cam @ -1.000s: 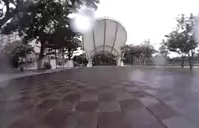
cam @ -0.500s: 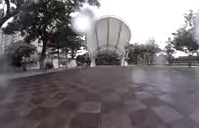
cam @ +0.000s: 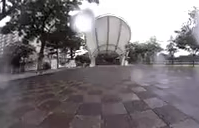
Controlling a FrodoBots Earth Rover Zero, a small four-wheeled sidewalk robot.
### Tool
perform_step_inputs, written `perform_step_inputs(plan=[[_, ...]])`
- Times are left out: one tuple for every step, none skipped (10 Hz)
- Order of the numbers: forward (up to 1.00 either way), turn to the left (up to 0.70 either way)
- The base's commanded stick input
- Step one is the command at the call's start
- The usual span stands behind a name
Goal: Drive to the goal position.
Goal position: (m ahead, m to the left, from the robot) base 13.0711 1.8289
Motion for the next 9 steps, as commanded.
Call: perform_step_inputs(plan=[[0.87,0.06],[0.87,0.33],[0.87,0.2],[0.87,0.0],[0.87,0.0],[0.87,0.0],[0.87,0.0],[0.87,0.0],[0.87,0.0]])
